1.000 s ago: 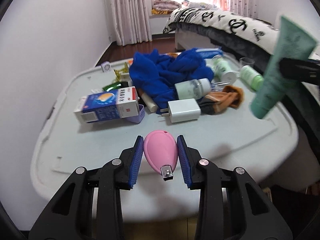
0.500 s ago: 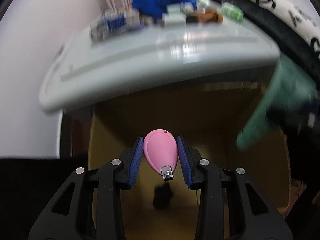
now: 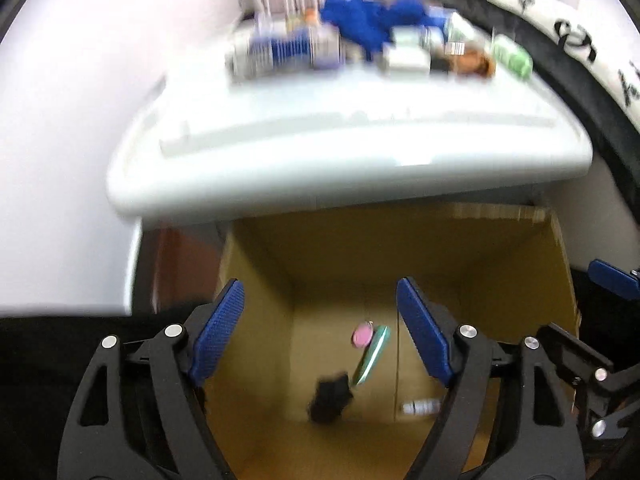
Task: Collect trash
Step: 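Lower the pink clipper and teal tube into the cardboard box and release, then grasp the brown sock with the right tool while the left tool grasps the blue medicine box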
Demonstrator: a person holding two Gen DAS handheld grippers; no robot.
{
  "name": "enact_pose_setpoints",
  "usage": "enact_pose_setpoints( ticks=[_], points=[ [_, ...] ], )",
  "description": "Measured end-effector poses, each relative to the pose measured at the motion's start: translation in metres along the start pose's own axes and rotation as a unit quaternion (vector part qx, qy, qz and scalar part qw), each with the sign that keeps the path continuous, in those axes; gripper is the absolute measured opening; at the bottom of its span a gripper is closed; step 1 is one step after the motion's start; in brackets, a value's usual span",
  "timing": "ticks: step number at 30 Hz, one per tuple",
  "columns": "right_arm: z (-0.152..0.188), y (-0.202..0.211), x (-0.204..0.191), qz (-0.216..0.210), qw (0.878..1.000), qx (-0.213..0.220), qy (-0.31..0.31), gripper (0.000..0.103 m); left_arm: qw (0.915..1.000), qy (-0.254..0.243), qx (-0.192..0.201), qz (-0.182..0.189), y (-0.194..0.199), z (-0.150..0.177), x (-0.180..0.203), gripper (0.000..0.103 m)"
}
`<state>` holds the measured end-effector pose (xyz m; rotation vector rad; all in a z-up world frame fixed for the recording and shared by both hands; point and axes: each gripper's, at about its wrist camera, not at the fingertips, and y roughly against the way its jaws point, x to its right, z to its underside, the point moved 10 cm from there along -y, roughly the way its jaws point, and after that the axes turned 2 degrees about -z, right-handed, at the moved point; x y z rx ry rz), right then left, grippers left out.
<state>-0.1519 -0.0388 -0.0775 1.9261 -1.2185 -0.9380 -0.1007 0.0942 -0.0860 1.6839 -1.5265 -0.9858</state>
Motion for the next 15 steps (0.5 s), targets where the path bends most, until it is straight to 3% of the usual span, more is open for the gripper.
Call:
enact_pose_setpoints(
  ticks=[6,10,15],
  points=[
    [-0.101,0.035,0.020,0.029,0.996,0.085,0.020,0.098,0.9962,0.016,0.086,0.002,0.022,-0.090,-0.012,0.078],
    [-0.171,0.020,0.045,0.071,0.988,0.125,0.054,0.098,0.9925,0.025,0.119,-0.015,0.016,-0.132,-0.018,0.080],
    [-0.223,-0.053,0.090,0.090,0.992,0.086,0.026,0.098,0.9899,0.020,0.137,-0.029,0.001,-0.137,-0.024,0.080]
  ],
)
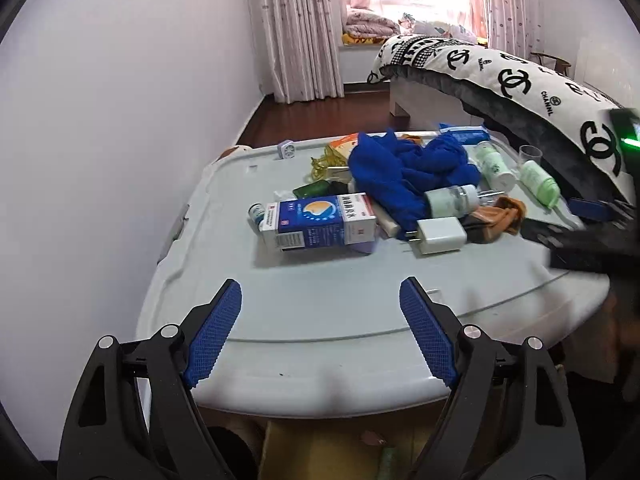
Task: Collect trash
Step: 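Grasp the brown sock with the right tool while the left tool grasps the blue medicine box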
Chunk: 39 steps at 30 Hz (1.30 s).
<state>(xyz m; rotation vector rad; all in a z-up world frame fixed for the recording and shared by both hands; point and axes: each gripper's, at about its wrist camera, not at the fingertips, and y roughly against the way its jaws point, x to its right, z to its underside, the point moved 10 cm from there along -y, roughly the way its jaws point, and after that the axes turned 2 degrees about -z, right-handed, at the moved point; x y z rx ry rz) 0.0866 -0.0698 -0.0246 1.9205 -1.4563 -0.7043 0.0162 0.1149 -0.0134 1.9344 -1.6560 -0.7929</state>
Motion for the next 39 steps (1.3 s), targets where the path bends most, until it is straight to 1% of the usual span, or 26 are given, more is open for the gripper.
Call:
enact_pose_setpoints(
  ticks=[3,7,10,11,12,13,14,15,16,17,18,20,22,24,27,29,32,34,36,39],
  points=[
    [-0.005,-0.044,0.009,0.014,0.999,-0.031,0.011,0.098,0.9999,-0.002,-0.011,0.001,-0.014,0.012,-0.004,0.080],
    [-0.016,-0.068,0.007,0.002,0.999,-0.040,0.021,0.098,0.9988,0.010,-0.048,0.002,-0.035,0.028,-0.011,0.080],
    [-0.016,-0.088,0.007,0.007,0.997,-0.064,0.029,0.098,0.9969,0.035,-0.069,0.011,-0.041,0.033,-0.017,0.080],
    [-0.015,-0.093,0.006,0.009,0.997,-0.071,0.034,0.093,0.9962,0.045,-0.073,0.016,-0.042,0.033,-0.018,0.080],
    [-0.014,-0.097,0.006,0.014,0.996,-0.073,0.041,0.084,0.9958,0.051,-0.074,0.017,-0.043,0.033,-0.018,0.080],
    [-0.013,-0.098,0.005,0.018,0.996,-0.075,0.049,0.080,0.9957,0.053,-0.074,0.016,-0.043,0.032,-0.018,0.080],
    [-0.012,-0.099,0.004,0.022,0.995,-0.076,0.057,0.071,0.9957,0.055,-0.074,0.015,-0.043,0.032,-0.019,0.080],
    [-0.012,-0.096,0.003,0.022,0.996,-0.071,0.055,0.049,0.9957,0.055,-0.073,0.013,-0.042,0.031,-0.019,0.080],
    [-0.012,-0.093,0.005,0.034,0.995,-0.072,0.054,0.037,0.9957,0.056,-0.072,0.011,-0.042,0.031,-0.020,0.080],
    [-0.012,-0.091,0.008,0.043,0.995,-0.072,0.055,0.027,0.9956,0.056,-0.074,0.010,-0.043,0.031,-0.020,0.080],
    [-0.011,-0.085,0.010,0.033,0.996,-0.072,0.044,0.023,0.9954,0.057,-0.077,0.008,-0.044,0.032,-0.021,0.080],
    [-0.011,-0.075,0.016,0.029,0.997,-0.066,0.025,0.023,0.9948,0.063,-0.080,0.008,-0.046,0.032,-0.023,0.080],
    [-0.011,-0.060,0.020,0.027,0.998,-0.049,0.022,0.023,0.9942,0.071,-0.080,0.009,-0.047,0.029,-0.027,0.080],
    [-0.013,-0.043,0.021,0.022,0.999,-0.035,0.018,0.023,0.9939,0.082,-0.072,0.010,-0.047,0.019,-0.034,0.080],
    [-0.018,-0.016,0.016,-0.002,1.000,-0.018,0.015,0.023,0.9943,0.088,-0.057,0.018,-0.051,-0.003,-0.041,0.080],
    [-0.024,0.008,0.007,-0.011,1.000,0.001,0.026,0.023,0.9949,0.077,-0.054,0.037,-0.061,-0.017,-0.037,0.080],
    [-0.032,0.033,-0.002,-0.021,0.999,0.026,0.032,0.023,0.9961,0.049,-0.057,0.046,-0.080,-0.034,-0.025,0.080],
    [-0.035,0.041,-0.007,-0.032,0.998,0.037,0.033,0.023,0.9968,0.025,-0.066,0.036,-0.095,-0.043,-0.014,0.081],
    [-0.033,0.045,-0.010,-0.033,0.998,0.043,0.037,0.023,0.9975,0.000,-0.070,0.009,-0.107,-0.050,-0.007,0.084],
    [-0.032,0.042,-0.015,-0.034,0.997,0.046,0.047,0.023,0.9968,-0.023,-0.075,-0.012,-0.121,-0.053,0.001,0.086]
  ],
)
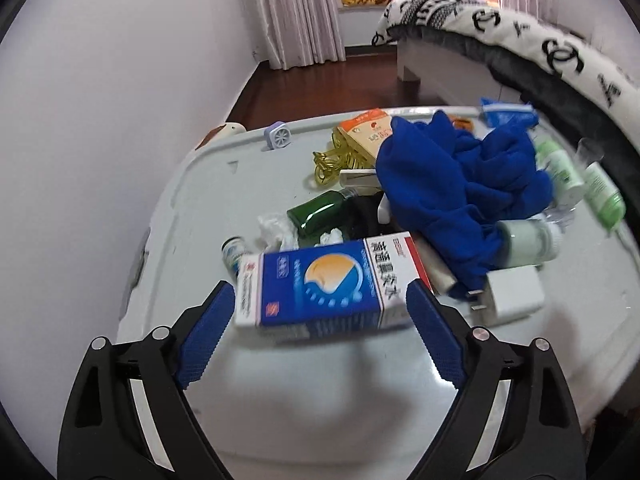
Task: Collect trash
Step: 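Grasp the brown sock with the right tool while the left tool grasps the blue medicine box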
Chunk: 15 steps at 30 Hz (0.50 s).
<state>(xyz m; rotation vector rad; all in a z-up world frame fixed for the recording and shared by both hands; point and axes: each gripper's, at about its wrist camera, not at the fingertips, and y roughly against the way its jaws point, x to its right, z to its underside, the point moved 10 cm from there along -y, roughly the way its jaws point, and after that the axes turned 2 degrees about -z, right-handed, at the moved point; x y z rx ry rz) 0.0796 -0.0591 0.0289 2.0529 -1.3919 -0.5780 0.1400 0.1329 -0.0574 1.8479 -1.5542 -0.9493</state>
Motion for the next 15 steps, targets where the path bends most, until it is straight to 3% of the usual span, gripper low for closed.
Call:
enact_pose_setpoints(
  ticks=[6,10,13,15],
  points=[
    [0.001,0.000,-0.006,-0.007,1.000,0.002,0.005,0.023,0.9979,0.051,-0.029,0.030,-0.015,-0.001,-0.005,0.090],
    [0.001,0.001,-0.008,-0.011,1.000,0.004,0.005,0.024,0.9958,0.067,-0.027,0.056,-0.011,-0.001,0.001,0.091],
    [-0.001,0.004,-0.011,-0.015,1.000,0.009,0.007,0.024,0.9954,0.050,-0.023,0.079,-0.008,-0.002,0.005,0.091],
    [-0.002,0.007,-0.009,-0.014,1.000,0.013,0.008,0.025,0.9948,0.012,-0.014,0.100,-0.006,-0.008,0.004,0.091]
  ],
)
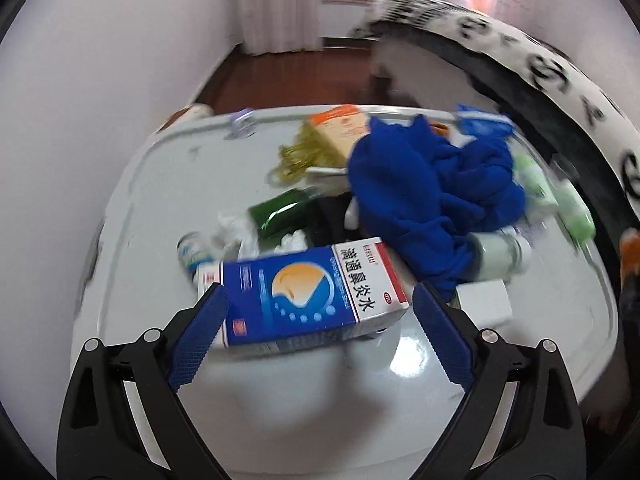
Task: Collect trash
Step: 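Grasp the brown sock with the right tool while the left tool grasps the blue medicine box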
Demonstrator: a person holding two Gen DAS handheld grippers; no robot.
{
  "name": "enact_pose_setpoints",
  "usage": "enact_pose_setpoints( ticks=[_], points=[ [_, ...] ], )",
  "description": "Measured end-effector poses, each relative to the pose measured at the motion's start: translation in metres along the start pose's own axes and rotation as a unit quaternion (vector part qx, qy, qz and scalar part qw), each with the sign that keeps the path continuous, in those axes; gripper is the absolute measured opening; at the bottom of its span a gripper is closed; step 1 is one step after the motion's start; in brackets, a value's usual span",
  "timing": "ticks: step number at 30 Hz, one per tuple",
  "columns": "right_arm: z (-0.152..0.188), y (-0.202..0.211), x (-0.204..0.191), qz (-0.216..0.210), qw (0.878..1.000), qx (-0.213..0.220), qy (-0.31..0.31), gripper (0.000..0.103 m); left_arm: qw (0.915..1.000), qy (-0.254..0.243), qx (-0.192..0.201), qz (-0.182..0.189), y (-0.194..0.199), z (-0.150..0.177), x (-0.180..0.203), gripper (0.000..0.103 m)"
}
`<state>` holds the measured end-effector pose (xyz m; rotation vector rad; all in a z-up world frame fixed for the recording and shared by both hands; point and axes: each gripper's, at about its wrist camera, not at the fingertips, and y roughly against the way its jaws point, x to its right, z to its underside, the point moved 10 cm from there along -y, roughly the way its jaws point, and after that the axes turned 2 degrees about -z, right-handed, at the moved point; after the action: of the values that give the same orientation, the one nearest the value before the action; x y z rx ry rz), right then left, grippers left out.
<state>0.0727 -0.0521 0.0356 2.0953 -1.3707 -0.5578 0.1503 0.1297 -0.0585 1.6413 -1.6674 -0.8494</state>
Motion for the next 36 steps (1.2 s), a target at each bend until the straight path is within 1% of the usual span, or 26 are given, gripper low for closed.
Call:
enact_pose_setpoints(
  ticks=[2,3,4,5,7,9,11,12,13,14,15,17,19,20,21,22,23,25,26,28,29,31,32,33,34,36],
  points=[
    [0.000,0.001,0.001,-0.003,1.000,0.000,-0.003,0.025,0.9998,-0.015,0.014,0.004,0.002,-0.011,-0.010,0.091],
    [0.000,0.002,0.002,-0.002,1.000,0.001,-0.004,0.025,0.9998,-0.008,0.017,0.000,0.001,-0.016,-0.019,0.091],
    [0.000,0.002,0.003,-0.002,1.000,0.002,-0.005,0.025,0.9998,0.005,0.017,-0.013,-0.003,-0.023,-0.031,0.091],
    [-0.001,0.003,0.004,-0.002,1.000,0.004,-0.005,0.025,0.9977,0.028,0.012,-0.061,-0.010,-0.029,-0.055,0.091],
    [-0.003,0.006,0.004,-0.002,1.000,0.009,-0.004,0.025,0.9880,0.085,0.002,-0.129,-0.012,-0.030,-0.097,0.091],
    [-0.004,0.009,0.005,0.001,1.000,0.012,-0.002,0.025,0.9724,0.123,-0.018,-0.197,-0.012,-0.017,-0.129,0.091],
    [-0.007,0.011,0.008,-0.001,1.000,0.018,-0.008,0.025,0.9574,0.160,-0.030,-0.239,-0.010,0.002,-0.151,0.091],
    [-0.008,0.012,0.009,-0.003,1.000,0.019,-0.011,0.025,0.9523,0.173,-0.041,-0.248,-0.013,0.012,-0.156,0.091],
    [-0.008,0.014,0.011,-0.004,1.000,0.020,-0.014,0.025,0.9518,0.175,-0.058,-0.245,-0.018,0.020,-0.154,0.091],
    [-0.008,0.015,0.012,-0.004,1.000,0.022,-0.015,0.025,0.9562,0.171,-0.081,-0.223,-0.025,0.032,-0.143,0.091],
    [-0.008,0.016,0.012,-0.005,1.000,0.023,-0.016,0.025,0.9587,0.164,-0.091,-0.213,-0.024,0.039,-0.133,0.091],
    [-0.008,0.021,0.013,-0.003,0.999,0.028,-0.016,0.026,0.9680,0.121,-0.110,-0.190,-0.015,0.060,-0.097,0.091],
    [-0.009,0.023,0.015,-0.006,0.999,0.031,-0.021,0.026,0.9812,0.064,-0.126,-0.131,-0.002,0.085,-0.045,0.091],
    [-0.011,0.026,0.017,-0.005,0.999,0.036,-0.025,0.026,0.9840,0.043,-0.123,-0.121,0.004,0.090,-0.032,0.091],
    [-0.012,0.029,0.018,-0.007,0.999,0.039,-0.027,0.027,0.9876,0.024,-0.103,-0.115,0.013,0.089,-0.020,0.091],
    [-0.012,0.031,0.018,-0.009,0.999,0.040,-0.030,0.027,0.9920,0.008,-0.077,-0.100,0.021,0.082,-0.010,0.091],
    [-0.012,0.033,0.019,-0.011,0.999,0.043,-0.032,0.027,0.9946,-0.026,-0.044,-0.091,0.029,0.069,0.001,0.091],
    [-0.011,0.038,0.020,-0.013,0.998,0.046,-0.035,0.028,0.9917,-0.082,-0.007,-0.099,0.032,0.050,0.007,0.091],
    [-0.010,0.039,0.021,-0.012,0.998,0.046,-0.034,0.028,0.9901,-0.110,0.003,-0.087,0.030,0.042,0.012,0.091],
    [-0.008,0.040,0.023,-0.010,0.998,0.045,-0.035,0.028,0.9879,-0.131,-0.003,-0.083,0.021,0.034,0.010,0.091],
    [-0.008,0.041,0.025,-0.010,0.998,0.046,-0.036,0.028,0.9894,-0.121,-0.016,-0.078,0.016,0.032,0.008,0.091],
    [-0.009,0.041,0.028,-0.008,0.998,0.047,-0.038,0.028,0.9949,-0.092,-0.032,-0.027,0.014,0.036,0.013,0.091],
    [-0.010,0.040,0.029,-0.010,0.998,0.047,-0.038,0.028,0.9952,-0.089,-0.038,0.017,0.015,0.041,0.023,0.091],
    [-0.010,0.040,0.029,-0.011,0.998,0.046,-0.039,0.028,0.9932,-0.103,-0.037,0.039,0.015,0.041,0.038,0.091],
    [-0.009,0.040,0.030,-0.010,0.998,0.046,-0.040,0.028,0.9897,-0.130,-0.033,0.048,0.015,0.042,0.048,0.091],
    [-0.008,0.039,0.031,-0.013,0.998,0.043,-0.041,0.030,0.9744,-0.218,-0.017,0.054,0.017,0.045,0.063,0.091]
  ],
)
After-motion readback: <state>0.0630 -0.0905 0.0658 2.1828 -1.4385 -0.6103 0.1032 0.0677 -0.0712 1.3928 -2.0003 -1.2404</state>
